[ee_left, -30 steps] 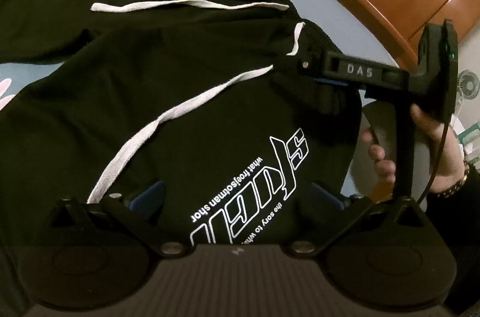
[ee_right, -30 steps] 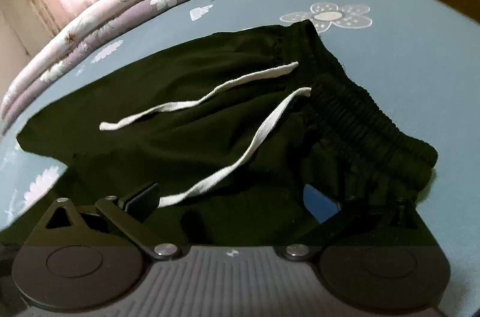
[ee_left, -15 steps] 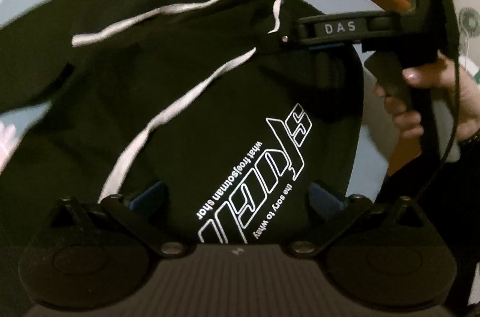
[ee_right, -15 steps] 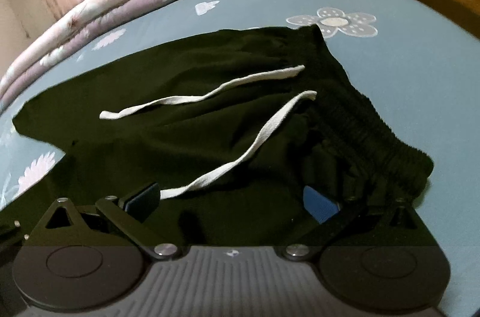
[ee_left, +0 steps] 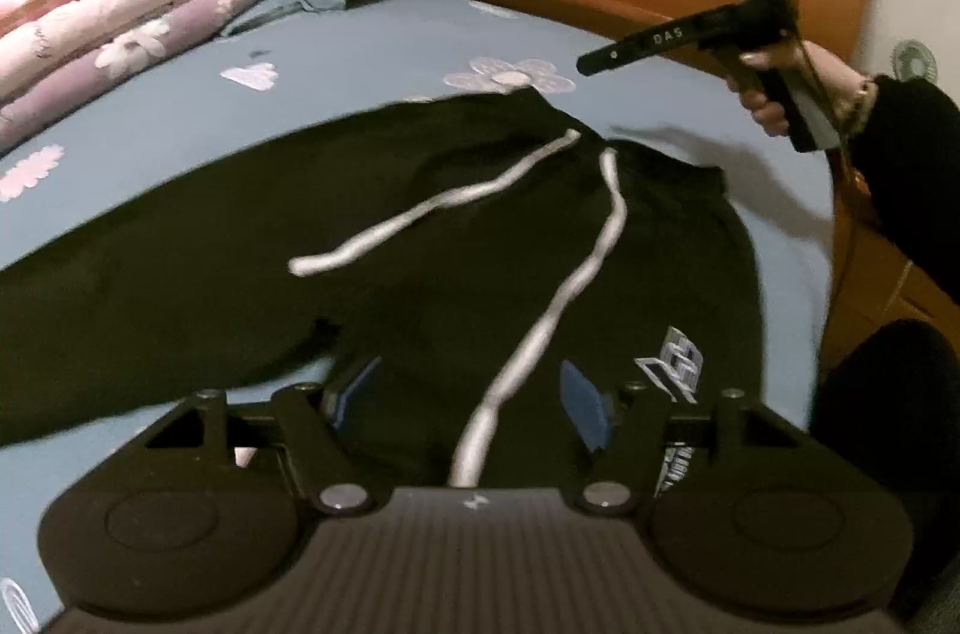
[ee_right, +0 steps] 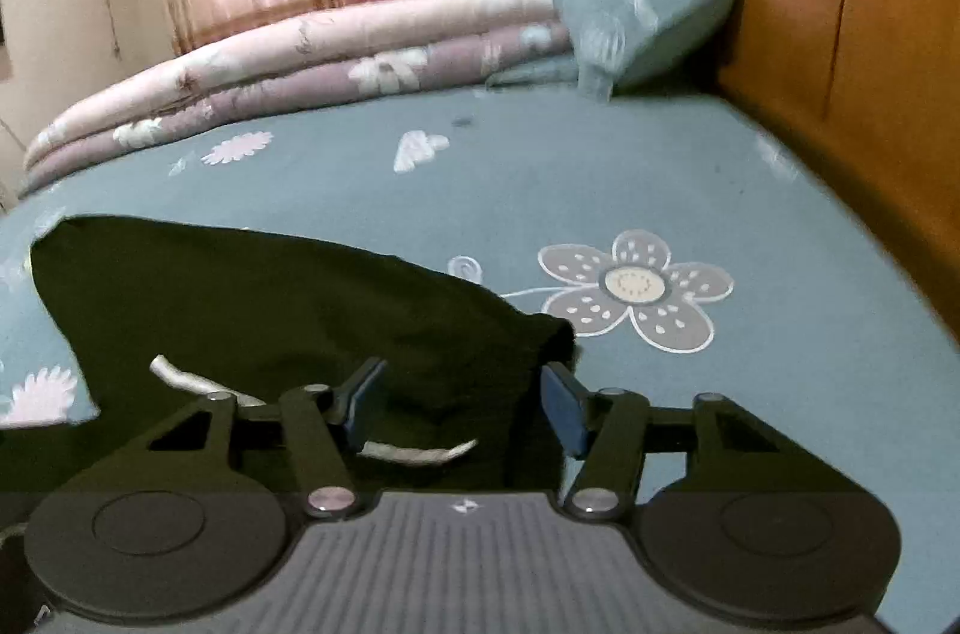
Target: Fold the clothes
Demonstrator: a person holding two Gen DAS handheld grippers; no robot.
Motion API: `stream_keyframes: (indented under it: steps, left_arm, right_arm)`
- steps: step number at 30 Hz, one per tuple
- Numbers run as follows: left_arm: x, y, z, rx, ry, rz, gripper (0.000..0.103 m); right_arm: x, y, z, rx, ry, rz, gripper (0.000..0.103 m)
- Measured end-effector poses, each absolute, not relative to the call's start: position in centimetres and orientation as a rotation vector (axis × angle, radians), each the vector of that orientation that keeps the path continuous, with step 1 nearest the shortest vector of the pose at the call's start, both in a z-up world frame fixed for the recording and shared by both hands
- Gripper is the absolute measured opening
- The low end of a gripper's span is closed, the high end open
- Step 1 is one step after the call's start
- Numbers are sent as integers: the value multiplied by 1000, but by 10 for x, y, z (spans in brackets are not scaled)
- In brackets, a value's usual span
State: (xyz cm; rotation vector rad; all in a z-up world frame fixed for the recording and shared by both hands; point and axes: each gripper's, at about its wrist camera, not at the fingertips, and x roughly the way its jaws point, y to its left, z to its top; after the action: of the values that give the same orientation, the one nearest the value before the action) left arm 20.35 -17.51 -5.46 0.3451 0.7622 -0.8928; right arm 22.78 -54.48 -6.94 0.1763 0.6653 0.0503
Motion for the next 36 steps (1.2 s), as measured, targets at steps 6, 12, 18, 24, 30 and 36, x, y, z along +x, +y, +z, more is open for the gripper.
stream_keyframes:
  steps: [6, 12, 18, 24, 30, 36]
  left_arm:
    - [232, -173, -64, 303, 776, -886, 64]
    - [259, -172, -76, 260, 794, -881, 64]
    - [283, -172, -86, 227, 807, -880, 64]
    - [300, -173, -88, 240, 798, -896, 64]
    - [330, -181, -87, 239, 799, -881, 64]
    - [371, -200, -76, 325, 738, -877, 66]
  right_arm:
    - [295, -594, -110, 254, 707, 121, 63]
    - [336, -578, -116, 102, 735, 249, 63]
    - [382, -561, -115, 3, 807, 363, 63]
    - [400, -546, -130, -57, 877, 464, 64]
    - [406, -541, -132, -80, 872, 525, 64]
    - [405, -526, -129, -156, 874, 585, 41]
